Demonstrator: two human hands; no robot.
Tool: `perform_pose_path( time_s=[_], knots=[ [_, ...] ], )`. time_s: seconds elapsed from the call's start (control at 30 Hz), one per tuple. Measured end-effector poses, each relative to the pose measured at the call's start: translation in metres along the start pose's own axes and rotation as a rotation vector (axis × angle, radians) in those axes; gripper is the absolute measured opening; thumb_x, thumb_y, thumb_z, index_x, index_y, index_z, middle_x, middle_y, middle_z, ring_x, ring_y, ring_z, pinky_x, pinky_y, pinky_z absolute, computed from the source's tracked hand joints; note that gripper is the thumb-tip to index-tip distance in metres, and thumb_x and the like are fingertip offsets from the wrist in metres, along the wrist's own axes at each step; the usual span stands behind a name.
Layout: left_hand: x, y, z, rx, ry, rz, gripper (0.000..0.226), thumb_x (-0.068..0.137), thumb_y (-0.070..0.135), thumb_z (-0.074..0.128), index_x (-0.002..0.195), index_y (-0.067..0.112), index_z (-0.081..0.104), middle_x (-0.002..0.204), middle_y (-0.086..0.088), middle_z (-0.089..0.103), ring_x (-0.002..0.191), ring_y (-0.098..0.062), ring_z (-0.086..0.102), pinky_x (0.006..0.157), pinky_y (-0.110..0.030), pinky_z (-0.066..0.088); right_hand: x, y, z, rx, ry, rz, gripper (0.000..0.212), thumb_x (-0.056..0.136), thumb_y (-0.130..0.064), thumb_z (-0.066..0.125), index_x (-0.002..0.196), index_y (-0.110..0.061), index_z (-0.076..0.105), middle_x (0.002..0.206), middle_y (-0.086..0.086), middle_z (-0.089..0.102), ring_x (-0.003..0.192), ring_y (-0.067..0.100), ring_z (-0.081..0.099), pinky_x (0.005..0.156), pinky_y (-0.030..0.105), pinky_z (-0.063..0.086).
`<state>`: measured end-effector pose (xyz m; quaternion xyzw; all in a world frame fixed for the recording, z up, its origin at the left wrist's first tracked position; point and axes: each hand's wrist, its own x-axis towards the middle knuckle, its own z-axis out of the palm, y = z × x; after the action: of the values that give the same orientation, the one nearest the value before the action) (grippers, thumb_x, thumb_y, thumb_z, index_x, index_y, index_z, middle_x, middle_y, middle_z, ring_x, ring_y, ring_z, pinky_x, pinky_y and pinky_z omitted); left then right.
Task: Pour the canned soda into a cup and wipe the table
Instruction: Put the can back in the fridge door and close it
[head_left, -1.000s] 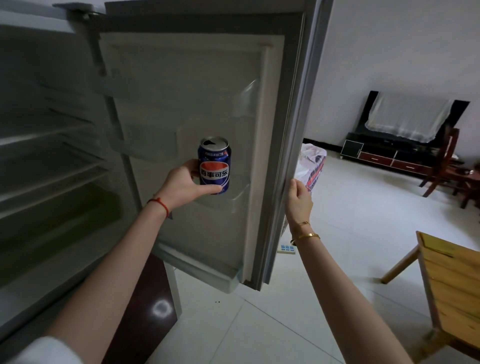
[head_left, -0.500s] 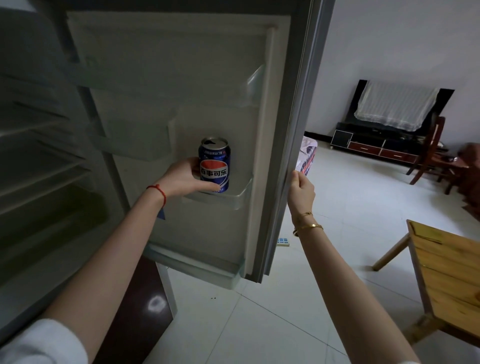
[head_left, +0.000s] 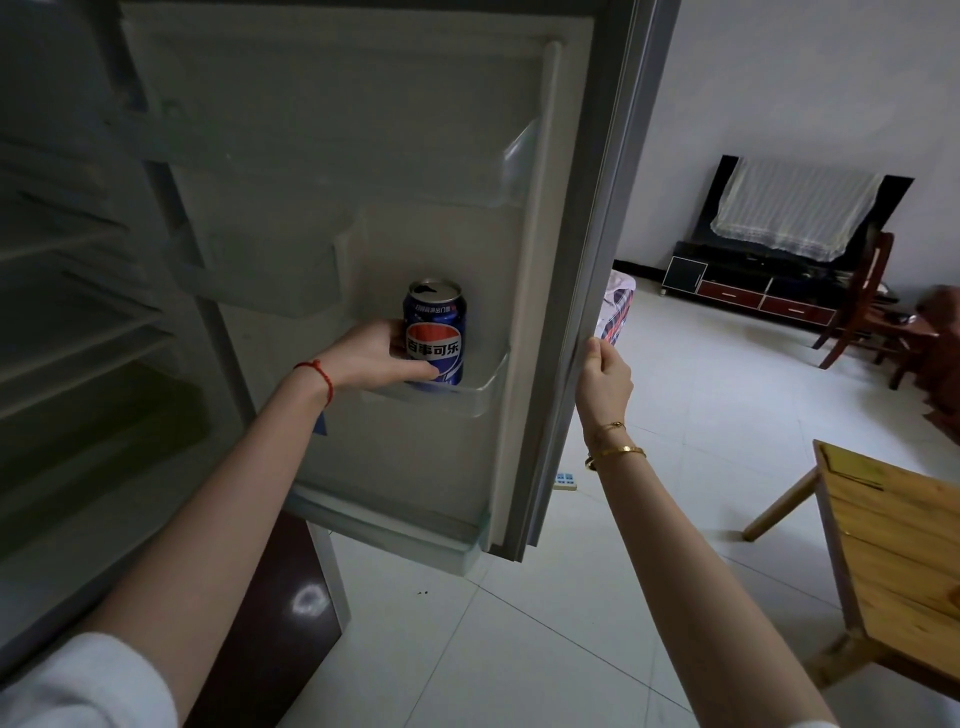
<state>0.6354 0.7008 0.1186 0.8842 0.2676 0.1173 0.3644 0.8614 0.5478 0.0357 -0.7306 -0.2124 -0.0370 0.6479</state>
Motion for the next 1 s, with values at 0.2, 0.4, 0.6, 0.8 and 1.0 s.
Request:
perform_pose_path(
  time_s=[0.2,0.4,0.6,0.8,1.0],
  knots=[
    [-0.007,-0.010,0.010,0.125,0.201,0.044,0.076,0.067,0.063,0.071,0.131,0.024,0.058,0.136,0.000,0.060,0.130,-0.020,0.052,0.118,-0.048,0.026,-0.006,-0.009,-0.006,-0.014,-0.009,-0.020,0.026,0.102,-0.021,0.038,0.083,-0.015,0.055,0.079,0.002,0.055,0.076,0.018,0.045,0.064,0.027,0.036],
    [-0.050,-0.010,0.056,0.037,0.672,0.075,0.072,0.085,0.038,0.073,0.144,0.008,0.045,0.146,-0.010,0.048,0.137,-0.023,0.042,0.112,-0.027,0.030,-0.007,-0.010,-0.007,-0.033,-0.025,-0.006,0.027,0.101,-0.023,0.038,0.085,-0.016,0.058,0.083,0.003,0.060,0.079,0.019,0.051,0.073,0.032,0.042],
    [-0.092,-0.001,0.118,0.106,0.703,0.208,0.061,0.092,0.025,0.061,0.148,0.016,0.039,0.158,0.000,0.030,0.148,-0.013,0.022,0.117,-0.033,0.023,-0.018,-0.013,-0.014,-0.011,-0.032,-0.024,0.031,0.101,-0.021,0.040,0.098,-0.007,0.069,0.086,0.001,0.062,0.079,0.016,0.052,0.069,0.023,0.041],
    [-0.127,0.006,0.166,0.087,0.707,0.176,0.056,0.090,0.017,0.062,0.143,0.017,0.046,0.146,-0.001,0.039,0.134,-0.013,0.036,0.108,-0.037,0.043,-0.034,-0.013,-0.025,-0.068,-0.037,-0.072,0.031,0.099,-0.022,0.045,0.096,-0.009,0.072,0.082,0.001,0.064,0.076,0.017,0.051,0.076,0.019,0.030],
    [-0.146,0.012,0.196,-0.077,0.577,0.043,0.062,0.094,0.017,0.059,0.150,0.022,0.035,0.150,0.004,0.035,0.133,-0.001,0.030,0.113,-0.028,0.033,-0.066,-0.019,-0.038,0.003,-0.108,-0.142,0.023,0.097,-0.023,0.049,0.076,-0.024,0.057,0.062,-0.016,0.046,0.054,0.001,0.042,0.058,0.018,0.032]
  ],
)
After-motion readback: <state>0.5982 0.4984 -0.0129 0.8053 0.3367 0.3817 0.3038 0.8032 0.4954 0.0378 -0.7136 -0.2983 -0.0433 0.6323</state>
